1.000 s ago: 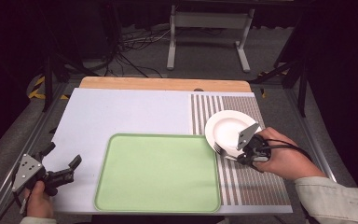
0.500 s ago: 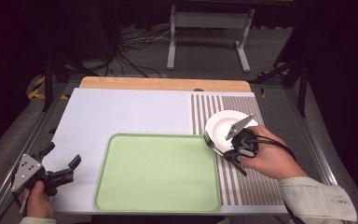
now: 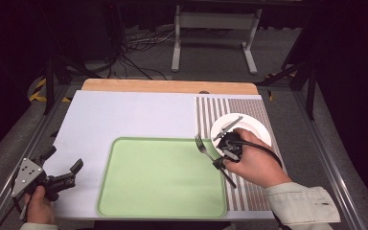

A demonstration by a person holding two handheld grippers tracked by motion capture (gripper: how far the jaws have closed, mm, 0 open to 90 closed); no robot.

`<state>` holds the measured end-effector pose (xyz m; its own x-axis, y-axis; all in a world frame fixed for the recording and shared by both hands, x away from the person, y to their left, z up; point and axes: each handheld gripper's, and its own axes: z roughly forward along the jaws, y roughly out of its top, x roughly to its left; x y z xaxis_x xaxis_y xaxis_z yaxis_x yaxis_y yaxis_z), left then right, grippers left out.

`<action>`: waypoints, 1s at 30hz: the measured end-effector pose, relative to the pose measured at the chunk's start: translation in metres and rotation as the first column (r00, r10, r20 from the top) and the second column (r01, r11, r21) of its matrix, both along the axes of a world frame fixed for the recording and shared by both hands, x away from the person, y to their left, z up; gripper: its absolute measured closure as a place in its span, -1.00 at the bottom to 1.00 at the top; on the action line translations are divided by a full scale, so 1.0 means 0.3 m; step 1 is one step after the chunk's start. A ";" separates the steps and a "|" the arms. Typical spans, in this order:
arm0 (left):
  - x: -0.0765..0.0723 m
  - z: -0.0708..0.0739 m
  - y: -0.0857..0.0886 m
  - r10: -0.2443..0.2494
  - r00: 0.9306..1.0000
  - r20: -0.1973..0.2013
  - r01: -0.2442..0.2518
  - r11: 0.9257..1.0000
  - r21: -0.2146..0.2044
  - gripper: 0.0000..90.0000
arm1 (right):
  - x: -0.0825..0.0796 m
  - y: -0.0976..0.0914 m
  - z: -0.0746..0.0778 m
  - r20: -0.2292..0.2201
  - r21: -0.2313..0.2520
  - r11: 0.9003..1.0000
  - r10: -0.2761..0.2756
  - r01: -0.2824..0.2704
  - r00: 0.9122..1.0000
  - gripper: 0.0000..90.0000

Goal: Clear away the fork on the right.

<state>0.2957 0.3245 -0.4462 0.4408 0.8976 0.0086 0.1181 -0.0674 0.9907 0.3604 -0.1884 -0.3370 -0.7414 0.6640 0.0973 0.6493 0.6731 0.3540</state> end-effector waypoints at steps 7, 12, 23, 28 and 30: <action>0.001 -0.002 -0.002 -0.001 1.000 -0.003 0.001 1.000 -0.002 -0.99 | 0.014 0.047 -0.027 -0.038 -0.011 0.998 -0.069 0.069 0.997 0.89; 0.000 -0.001 -0.003 -0.002 1.000 -0.002 0.002 1.000 -0.004 -0.99 | 0.024 0.069 -0.054 -0.072 -0.034 0.993 -0.115 0.113 0.991 0.89; 0.001 -0.001 -0.002 -0.003 1.000 -0.002 0.003 1.000 0.000 -0.99 | 0.049 0.114 -0.109 -0.116 -0.060 0.987 -0.155 0.149 0.981 0.89; 0.001 -0.001 -0.002 -0.002 1.000 -0.002 0.002 1.000 -0.002 -0.99 | 0.060 0.131 -0.137 -0.145 -0.085 0.982 -0.177 0.166 0.973 0.89; 0.001 -0.002 -0.001 -0.002 1.000 -0.002 0.002 1.000 -0.002 -0.99 | 0.065 0.137 -0.149 -0.158 -0.093 0.980 -0.191 0.178 0.969 0.89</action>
